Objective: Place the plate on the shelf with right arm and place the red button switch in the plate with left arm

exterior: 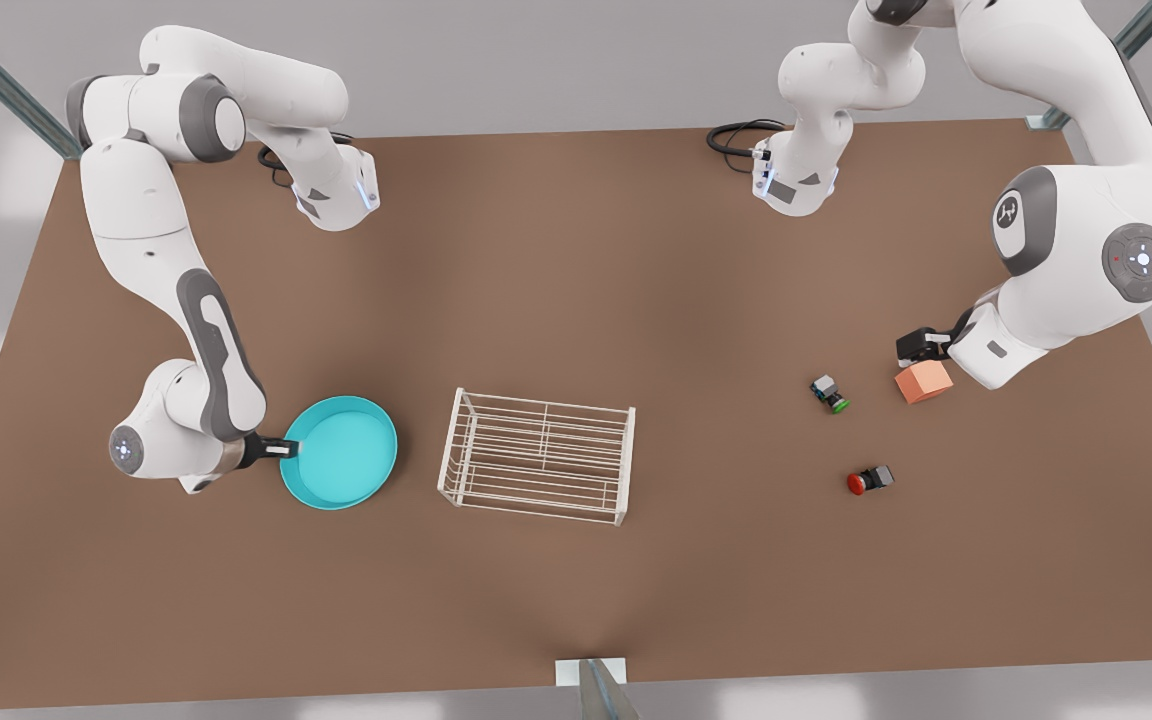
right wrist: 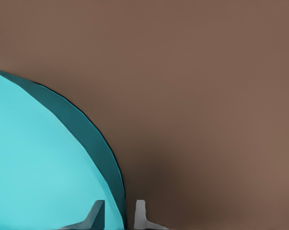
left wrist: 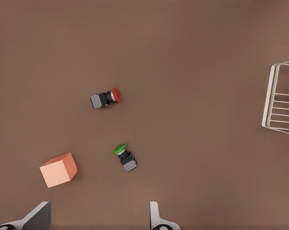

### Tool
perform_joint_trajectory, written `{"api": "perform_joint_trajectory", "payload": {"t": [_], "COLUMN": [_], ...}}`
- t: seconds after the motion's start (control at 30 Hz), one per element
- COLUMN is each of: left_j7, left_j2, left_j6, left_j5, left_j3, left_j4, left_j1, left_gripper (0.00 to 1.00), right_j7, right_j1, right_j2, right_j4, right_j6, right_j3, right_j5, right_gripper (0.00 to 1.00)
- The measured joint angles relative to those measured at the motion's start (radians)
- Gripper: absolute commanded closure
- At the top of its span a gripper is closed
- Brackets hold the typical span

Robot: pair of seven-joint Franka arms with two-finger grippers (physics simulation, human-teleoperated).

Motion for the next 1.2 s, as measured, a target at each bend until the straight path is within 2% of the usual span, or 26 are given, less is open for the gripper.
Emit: {"api": "perform_joint_trajectory", "payload": {"t": [0.1, 0.47, 0.97, 1.2], "left_j7": [0.000, 0.000, -0.001, -0.001], "left_j2": [0.000, 0.000, 0.000, 0.000], "left_j6": [-0.001, -0.001, -0.005, -0.005], "left_j5": [0.000, 0.000, 0.001, 0.001], "left_j3": [0.000, -0.001, -0.001, -0.001], "left_j4": [0.000, 0.000, 0.001, 0.000], "left_j1": [0.000, 0.000, 0.000, 0.000], "left_gripper": [0.00, 0.00, 0.00, 0.00], "right_j7": [-0.010, -0.039, -0.079, -0.096], "right_j1": [-0.004, -0.006, -0.014, -0.009], "right_j2": [0.000, -0.068, -0.216, -0.268], "right_j4": [0.000, 0.009, 0.034, 0.050], "right_j6": [-0.001, -0.035, -0.220, -0.310], "right_j3": [0.003, 0.014, 0.019, 0.094], "right_j5": [0.001, 0.006, 0.086, 0.144], "right_gripper": [0.74, 0.75, 0.78, 0.78]}}
